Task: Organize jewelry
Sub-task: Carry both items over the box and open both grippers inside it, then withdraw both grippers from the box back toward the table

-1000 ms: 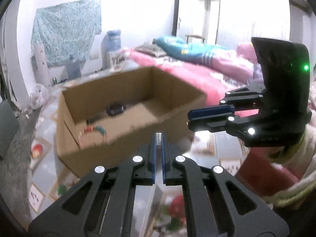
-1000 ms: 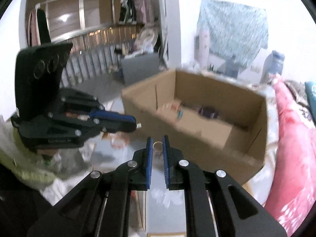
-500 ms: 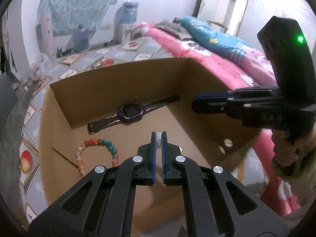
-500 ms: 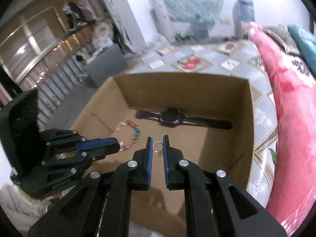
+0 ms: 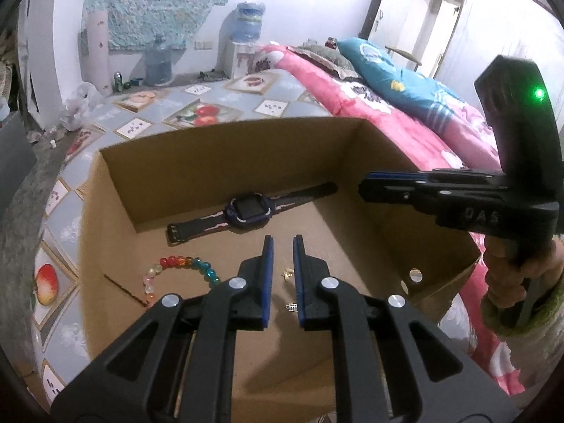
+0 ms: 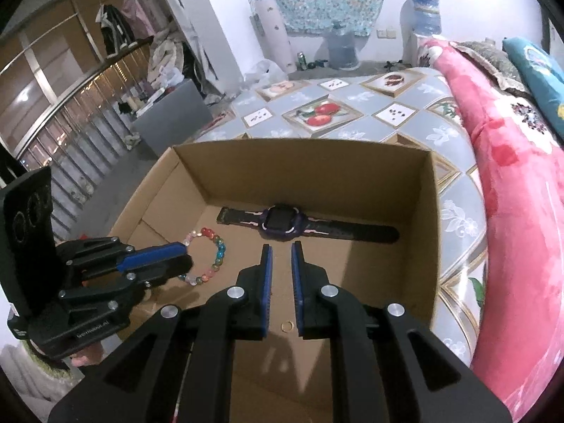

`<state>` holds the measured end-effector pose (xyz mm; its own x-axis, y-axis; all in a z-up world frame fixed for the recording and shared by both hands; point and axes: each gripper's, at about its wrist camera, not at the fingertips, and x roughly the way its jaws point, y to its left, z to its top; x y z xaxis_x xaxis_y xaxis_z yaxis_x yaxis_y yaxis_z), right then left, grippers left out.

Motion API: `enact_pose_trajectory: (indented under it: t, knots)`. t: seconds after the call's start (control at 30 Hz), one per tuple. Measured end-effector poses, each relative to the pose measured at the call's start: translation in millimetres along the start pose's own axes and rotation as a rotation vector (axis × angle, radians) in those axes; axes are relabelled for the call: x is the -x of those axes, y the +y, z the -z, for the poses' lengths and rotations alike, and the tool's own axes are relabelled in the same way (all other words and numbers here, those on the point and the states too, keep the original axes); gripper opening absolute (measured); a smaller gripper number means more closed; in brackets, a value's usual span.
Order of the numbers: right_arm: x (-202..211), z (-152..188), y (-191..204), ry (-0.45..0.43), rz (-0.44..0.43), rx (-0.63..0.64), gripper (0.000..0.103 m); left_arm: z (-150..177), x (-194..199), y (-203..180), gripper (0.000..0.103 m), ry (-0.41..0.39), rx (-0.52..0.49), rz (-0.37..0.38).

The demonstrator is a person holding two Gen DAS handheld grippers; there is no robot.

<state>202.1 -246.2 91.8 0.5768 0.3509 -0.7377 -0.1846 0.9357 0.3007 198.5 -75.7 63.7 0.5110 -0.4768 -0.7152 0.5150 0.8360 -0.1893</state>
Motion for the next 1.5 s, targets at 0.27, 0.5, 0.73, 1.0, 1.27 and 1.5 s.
enact_pose_trajectory:
  t: [0.27, 0.5, 0.73, 1.0, 1.27, 1.5]
  knots:
    - [60.7, 22.1, 7.4, -0.125, -0.058, -0.007, 0.012, 13.0, 50.6, -9.9, 0.012, -0.115, -0.029, 0.0]
    - [119.6, 75.9, 23.1, -0.243, -0.109, 0.065, 0.029, 57.1, 105.4, -21.4, 0.022, -0.206, -0.079, 0.043]
    - [128.7, 140.8, 33.2, -0.233, -0.175, 0.067, 0.029, 109.9, 115.6, -32.7, 0.025, -0.159, -0.089, 0.102]
    - [59.6, 195.1, 27.5, -0.048, -0.138, -0.058, 0.029, 150.7, 59.6, -40.7, 0.025, 0.021, -0.041, 0.078]
    - [26.9, 203.6, 38.6, -0.022, -0.024, 0.003, 0.028, 157.6, 20.1, -55.6, 0.025, 0.086, -0.085, -0.005]
    - [7.7, 201.7, 48.1, -0.02, 0.067, 0.092, 0.024, 158.6, 2.3, -64.0, 0.025, 0.103, -0.131, -0.036]
